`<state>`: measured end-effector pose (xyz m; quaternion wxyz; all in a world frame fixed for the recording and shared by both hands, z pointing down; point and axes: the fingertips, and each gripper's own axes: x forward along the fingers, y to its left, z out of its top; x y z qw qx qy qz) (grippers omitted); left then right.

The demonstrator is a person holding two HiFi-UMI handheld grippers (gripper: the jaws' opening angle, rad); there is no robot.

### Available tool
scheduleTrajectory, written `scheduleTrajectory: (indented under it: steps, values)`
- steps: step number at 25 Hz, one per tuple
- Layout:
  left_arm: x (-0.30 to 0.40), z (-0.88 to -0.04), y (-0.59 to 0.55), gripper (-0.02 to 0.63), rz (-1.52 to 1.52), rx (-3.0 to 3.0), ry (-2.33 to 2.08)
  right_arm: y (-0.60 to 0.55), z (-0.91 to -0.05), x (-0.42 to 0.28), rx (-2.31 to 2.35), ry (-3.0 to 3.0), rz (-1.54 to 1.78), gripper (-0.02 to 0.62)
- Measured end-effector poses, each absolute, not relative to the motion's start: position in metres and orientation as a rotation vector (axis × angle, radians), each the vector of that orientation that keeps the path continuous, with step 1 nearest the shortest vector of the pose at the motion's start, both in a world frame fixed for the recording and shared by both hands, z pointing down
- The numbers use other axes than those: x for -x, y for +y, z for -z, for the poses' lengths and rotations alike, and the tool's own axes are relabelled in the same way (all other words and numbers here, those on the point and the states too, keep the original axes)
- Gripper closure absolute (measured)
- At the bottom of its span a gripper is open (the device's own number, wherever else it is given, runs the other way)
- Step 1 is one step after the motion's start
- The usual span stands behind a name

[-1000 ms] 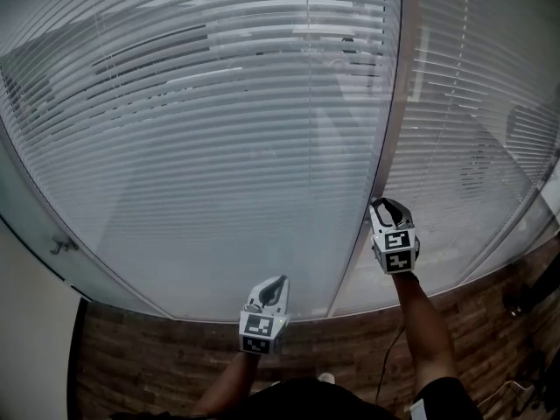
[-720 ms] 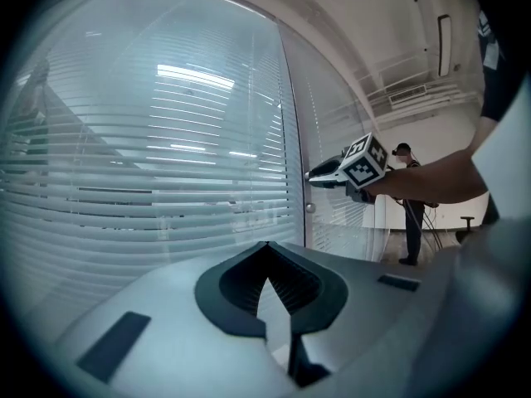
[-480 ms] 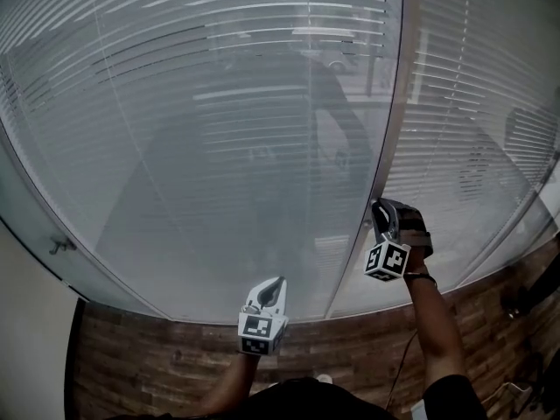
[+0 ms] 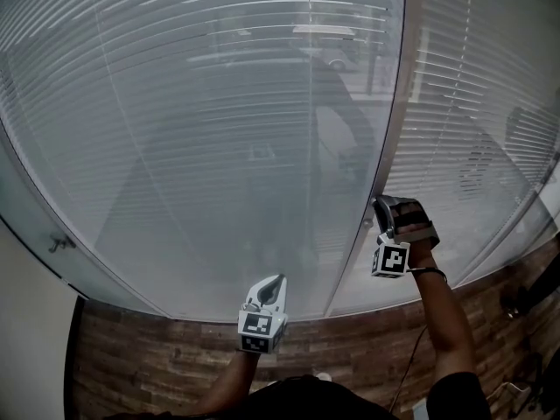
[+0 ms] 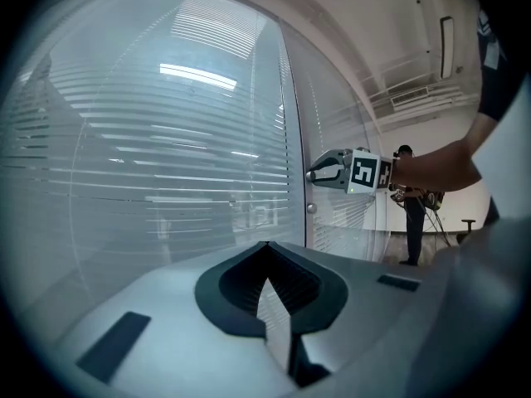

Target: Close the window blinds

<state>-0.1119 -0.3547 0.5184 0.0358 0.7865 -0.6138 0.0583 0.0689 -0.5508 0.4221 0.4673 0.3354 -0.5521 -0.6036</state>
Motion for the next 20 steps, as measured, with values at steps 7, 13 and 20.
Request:
scheduleTrajectory:
  steps: [7,13,20]
  values:
    - [0.112,-0.520,-0.356,0.606,-0.178,-2.411,-1.888,-0.552,-0.423,-0.068,-0.797,-1.357,1.505,0.469]
    - [0.115,-0.517,-0.354,0.606,-0.172,-2.397,-1.899,-0.550,-0.419,-0.072,-0.891,-1.516,1.405,0.468]
    - [0.127,-0.518,-0.349,0.606,-0.184,-2.374,-1.925,-0.509,-0.413,-0.070,-1.109,-1.920,1.149,0.468]
